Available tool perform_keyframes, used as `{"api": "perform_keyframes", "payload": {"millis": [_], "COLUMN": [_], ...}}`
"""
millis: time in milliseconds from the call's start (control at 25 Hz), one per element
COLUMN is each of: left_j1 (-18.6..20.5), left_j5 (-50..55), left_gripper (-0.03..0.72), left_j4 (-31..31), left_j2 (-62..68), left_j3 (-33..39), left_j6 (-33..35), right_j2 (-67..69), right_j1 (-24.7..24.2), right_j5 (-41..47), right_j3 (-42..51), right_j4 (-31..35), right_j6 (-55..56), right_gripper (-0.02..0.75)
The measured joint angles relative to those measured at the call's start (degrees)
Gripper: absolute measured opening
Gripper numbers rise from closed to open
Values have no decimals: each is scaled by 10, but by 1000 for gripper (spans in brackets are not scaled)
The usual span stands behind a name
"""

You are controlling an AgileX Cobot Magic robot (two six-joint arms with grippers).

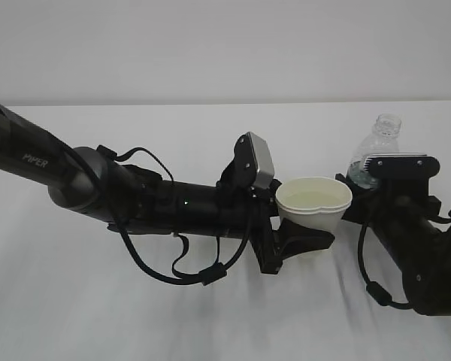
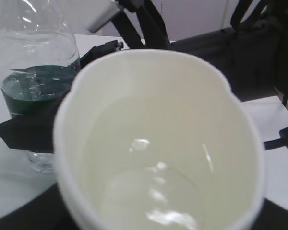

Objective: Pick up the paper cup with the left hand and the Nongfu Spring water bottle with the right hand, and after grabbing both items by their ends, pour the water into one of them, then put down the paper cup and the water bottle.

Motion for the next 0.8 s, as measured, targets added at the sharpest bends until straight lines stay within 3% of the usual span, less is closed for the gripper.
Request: {"api": "perform_keyframes", "payload": {"millis": [520, 800], "left_j1": [0, 0], "left_j5": [0, 1], "left_gripper": [426, 426], "left_j4": [-5, -37], "left_j2": [0, 0], "left_j3": [0, 0], "left_j6": [0, 0], "right_j2": [-81, -110], "right_j1": [0, 0], "right_j5": [0, 0], "right_j3": [67, 103], "right_j4": [-17, -28], "right_j6": [-11, -11], "right_gripper": [589, 589]}}
